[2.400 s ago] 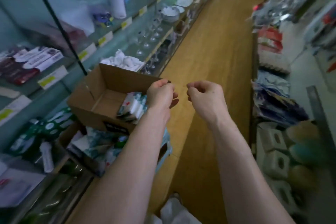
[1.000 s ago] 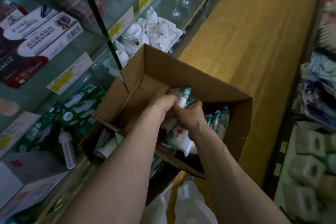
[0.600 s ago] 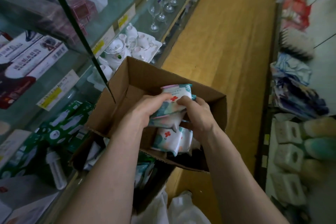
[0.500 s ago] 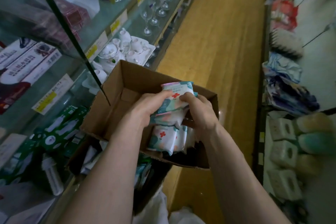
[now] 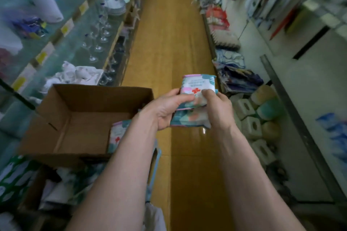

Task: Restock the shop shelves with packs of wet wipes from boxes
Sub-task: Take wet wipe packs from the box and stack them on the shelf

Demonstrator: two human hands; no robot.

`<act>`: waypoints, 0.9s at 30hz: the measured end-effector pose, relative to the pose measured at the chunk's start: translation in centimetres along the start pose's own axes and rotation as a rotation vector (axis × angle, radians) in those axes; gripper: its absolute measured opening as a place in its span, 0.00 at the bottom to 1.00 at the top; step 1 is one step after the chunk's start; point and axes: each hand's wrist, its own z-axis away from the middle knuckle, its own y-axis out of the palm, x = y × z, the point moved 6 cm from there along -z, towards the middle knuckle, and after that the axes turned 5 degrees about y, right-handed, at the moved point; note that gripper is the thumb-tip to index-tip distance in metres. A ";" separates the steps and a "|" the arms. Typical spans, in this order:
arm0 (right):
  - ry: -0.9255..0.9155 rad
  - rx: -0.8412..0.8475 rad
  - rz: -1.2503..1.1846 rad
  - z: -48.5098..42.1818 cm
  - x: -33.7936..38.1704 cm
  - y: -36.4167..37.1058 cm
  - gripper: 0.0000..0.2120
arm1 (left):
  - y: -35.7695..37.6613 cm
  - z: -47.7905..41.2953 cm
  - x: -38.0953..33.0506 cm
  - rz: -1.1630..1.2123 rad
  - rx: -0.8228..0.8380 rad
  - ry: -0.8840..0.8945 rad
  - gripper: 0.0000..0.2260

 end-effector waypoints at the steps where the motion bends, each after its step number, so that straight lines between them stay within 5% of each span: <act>1: -0.001 -0.038 -0.029 0.4 0.0 -2.2 0.19 | 2.0 0.3 0.5 -0.019 0.033 -0.007 0.14; 9: -0.025 -0.273 -0.309 5.7 -0.9 -18.9 0.18 | 17.3 3.7 5.5 -0.181 0.360 -0.140 0.16; 16: -0.119 -0.388 -0.497 9.9 -1.7 -31.5 0.23 | 29.1 6.6 9.8 -0.249 0.399 -0.083 0.12; 21: -0.104 -0.408 -0.568 13.2 -1.8 -39.4 0.08 | 36.4 7.4 12.3 -0.338 0.463 -0.105 0.18; 27: -0.176 -0.572 -0.660 15.3 -1.9 -48.2 0.04 | 44.9 8.6 14.6 -0.364 0.634 -0.176 0.25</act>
